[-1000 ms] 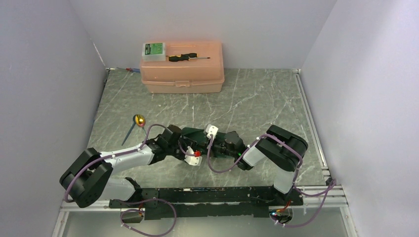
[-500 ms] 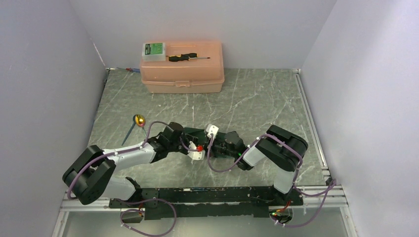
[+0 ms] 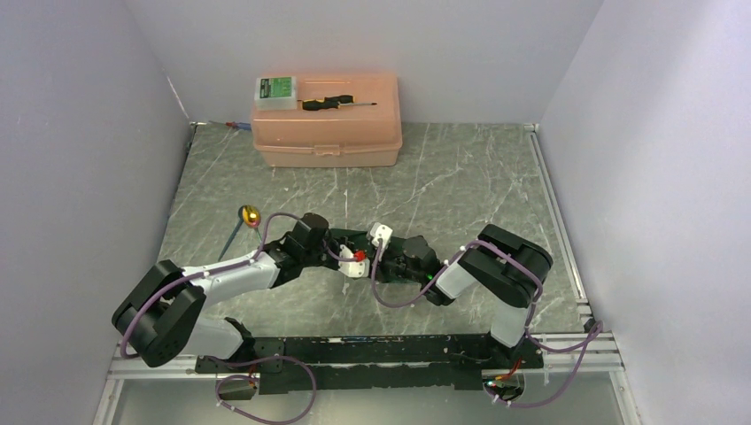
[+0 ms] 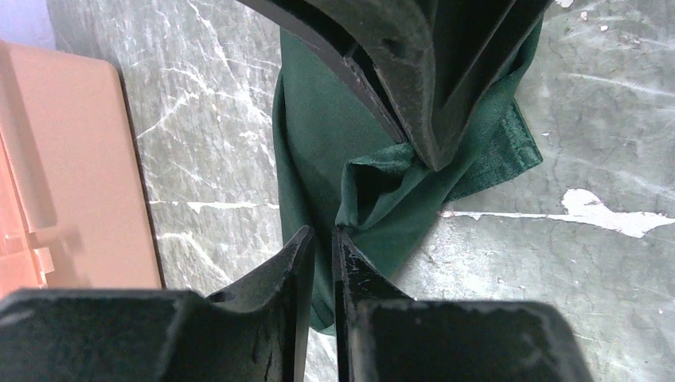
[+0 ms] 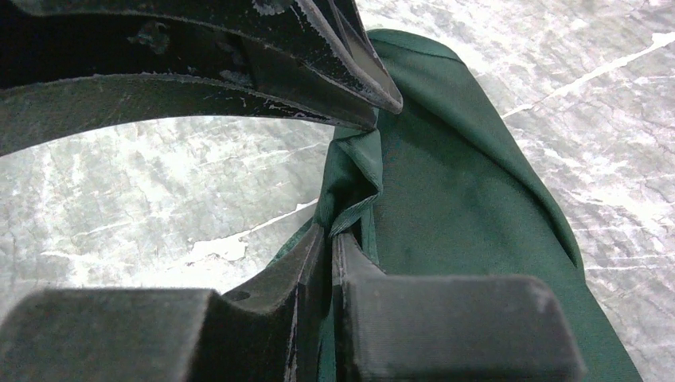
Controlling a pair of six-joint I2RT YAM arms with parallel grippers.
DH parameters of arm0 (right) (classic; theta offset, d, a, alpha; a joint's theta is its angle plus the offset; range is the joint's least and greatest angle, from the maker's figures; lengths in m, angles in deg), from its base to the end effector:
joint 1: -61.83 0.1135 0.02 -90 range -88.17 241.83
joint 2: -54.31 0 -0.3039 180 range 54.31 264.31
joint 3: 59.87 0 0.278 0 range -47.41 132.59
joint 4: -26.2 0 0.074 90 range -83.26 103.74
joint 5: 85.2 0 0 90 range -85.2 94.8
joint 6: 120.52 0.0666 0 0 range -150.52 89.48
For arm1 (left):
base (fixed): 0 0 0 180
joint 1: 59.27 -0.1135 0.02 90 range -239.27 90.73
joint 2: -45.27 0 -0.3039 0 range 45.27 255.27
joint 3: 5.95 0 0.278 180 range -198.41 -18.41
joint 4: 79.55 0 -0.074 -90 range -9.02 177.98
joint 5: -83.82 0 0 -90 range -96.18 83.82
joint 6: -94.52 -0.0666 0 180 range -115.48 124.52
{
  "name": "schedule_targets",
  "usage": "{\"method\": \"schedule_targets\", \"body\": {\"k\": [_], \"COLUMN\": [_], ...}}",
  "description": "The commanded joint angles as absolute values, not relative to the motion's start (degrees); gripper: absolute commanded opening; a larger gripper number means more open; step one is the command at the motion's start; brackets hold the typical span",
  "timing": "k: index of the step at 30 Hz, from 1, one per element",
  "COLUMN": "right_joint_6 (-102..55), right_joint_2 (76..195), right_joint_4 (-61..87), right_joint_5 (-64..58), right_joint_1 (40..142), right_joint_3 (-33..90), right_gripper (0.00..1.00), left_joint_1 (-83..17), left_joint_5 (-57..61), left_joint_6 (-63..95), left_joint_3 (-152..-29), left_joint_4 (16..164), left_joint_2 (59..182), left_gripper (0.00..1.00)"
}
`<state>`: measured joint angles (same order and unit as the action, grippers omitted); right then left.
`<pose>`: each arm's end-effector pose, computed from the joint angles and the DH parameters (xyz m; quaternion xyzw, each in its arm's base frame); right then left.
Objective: Fold the napkin into a case and place the utensils inside
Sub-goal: Fold the 2/3-rectangle-folded napkin at the center of the board.
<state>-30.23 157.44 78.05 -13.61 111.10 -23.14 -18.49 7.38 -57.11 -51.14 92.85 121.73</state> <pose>0.2014 0.2662 0.1202 -0.4127 0.6700 0.3680 0.4953 0.2128 -0.2042 0.1776 0.7301 0.5215 -0.0272 0.4407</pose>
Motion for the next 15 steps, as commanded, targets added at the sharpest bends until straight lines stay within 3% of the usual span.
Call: {"method": "schedule_targets", "body": {"k": [1, 12, 15], "right_joint_6": [-27.03, -23.57, -22.96], "right_joint_2": [155.26, 155.15, 155.51], "right_joint_4": [81.08, 81.64, 81.87], "right_joint_5": [-13.7, -13.13, -12.77], "right_joint_1": [111.09, 111.1, 111.13], "right_joint_3": [-23.71, -21.89, -21.51], "right_gripper": [0.16, 0.14, 0.09], "left_joint_1": [-18.79, -18.75, -18.78], "left_joint_5": [7.78, 9.24, 9.0], "left_joint_6": [-55.87, -53.28, -52.14], "left_joint_3": [-52.37, -52.13, -52.25], "left_joint_4": [92.22, 88.08, 88.42], "left_joint_2": [121.05, 119.61, 119.63], "left_gripper": [0.19, 0.2, 0.19]}}
